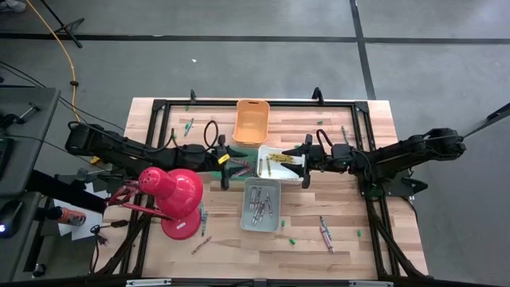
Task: Sort crayons
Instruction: Put the pink crayon into the blue bin
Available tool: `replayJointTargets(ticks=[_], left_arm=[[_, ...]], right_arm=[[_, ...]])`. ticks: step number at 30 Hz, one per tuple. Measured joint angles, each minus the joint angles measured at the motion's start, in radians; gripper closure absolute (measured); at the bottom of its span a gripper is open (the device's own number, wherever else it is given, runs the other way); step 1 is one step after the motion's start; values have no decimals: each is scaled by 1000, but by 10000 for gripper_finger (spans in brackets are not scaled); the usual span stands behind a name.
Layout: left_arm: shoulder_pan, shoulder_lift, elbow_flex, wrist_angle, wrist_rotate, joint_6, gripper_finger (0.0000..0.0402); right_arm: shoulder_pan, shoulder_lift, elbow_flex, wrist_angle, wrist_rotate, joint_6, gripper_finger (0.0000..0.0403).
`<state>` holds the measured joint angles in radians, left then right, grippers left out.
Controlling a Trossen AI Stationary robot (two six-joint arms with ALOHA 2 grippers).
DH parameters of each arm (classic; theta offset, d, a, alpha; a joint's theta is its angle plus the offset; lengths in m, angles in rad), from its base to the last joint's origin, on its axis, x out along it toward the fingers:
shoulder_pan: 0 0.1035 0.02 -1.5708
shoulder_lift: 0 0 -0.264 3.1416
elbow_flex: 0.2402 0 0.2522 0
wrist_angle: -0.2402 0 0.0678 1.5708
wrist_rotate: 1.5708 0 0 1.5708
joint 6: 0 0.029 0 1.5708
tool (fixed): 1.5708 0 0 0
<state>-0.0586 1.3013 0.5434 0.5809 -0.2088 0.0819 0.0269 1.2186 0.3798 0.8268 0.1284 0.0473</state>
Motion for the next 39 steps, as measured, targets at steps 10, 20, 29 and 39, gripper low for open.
replayJointTargets(ticks=[10,20,29,39], left_arm=[[0,0,0,22,1,0,229],[0,0,0,-6,-13,0,229],[0,0,0,-29,-14,-40,229],[0,0,0,-53,-14,-18,229]], right_arm=[[6,-1,23,1,-78,180,214],[320,78,491,-1214,111,588,214],[589,331,647,-1540,-191,1362,214],[686,488,647,-1462,-346,1643,214]])
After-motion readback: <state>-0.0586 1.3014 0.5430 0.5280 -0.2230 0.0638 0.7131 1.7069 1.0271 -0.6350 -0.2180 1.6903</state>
